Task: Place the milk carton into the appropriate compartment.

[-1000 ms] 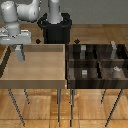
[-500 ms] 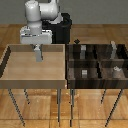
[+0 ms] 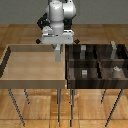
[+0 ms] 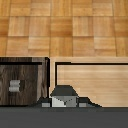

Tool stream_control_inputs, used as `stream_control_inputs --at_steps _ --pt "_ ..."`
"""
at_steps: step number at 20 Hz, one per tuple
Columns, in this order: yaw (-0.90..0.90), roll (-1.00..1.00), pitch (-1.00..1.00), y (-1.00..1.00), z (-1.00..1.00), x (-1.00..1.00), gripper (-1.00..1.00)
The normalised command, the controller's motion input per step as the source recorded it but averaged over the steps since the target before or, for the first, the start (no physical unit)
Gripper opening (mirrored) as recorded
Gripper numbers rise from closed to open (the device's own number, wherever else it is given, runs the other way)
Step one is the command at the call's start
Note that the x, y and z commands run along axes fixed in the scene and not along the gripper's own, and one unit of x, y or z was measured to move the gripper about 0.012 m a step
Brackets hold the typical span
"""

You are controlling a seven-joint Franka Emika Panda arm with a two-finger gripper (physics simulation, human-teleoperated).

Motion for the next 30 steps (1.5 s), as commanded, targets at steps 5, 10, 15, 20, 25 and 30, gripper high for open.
stream_control_inputs --at_steps 5,10,15,20,25,30 --pt "0.00 0.00 0.00 1.00 0.00 0.00 -1.00" --pt "0.00 0.00 0.00 1.00 0.00 0.00 -1.00" --pt "0.00 0.00 0.00 0.20 0.00 -0.70 -1.00" --pt "0.00 0.00 0.00 0.00 0.00 -1.00 -1.00" --pt "0.00 0.00 0.00 0.00 -0.25 -0.60 -1.00" --pt "0.00 0.00 0.00 0.00 -1.00 0.00 -1.00"
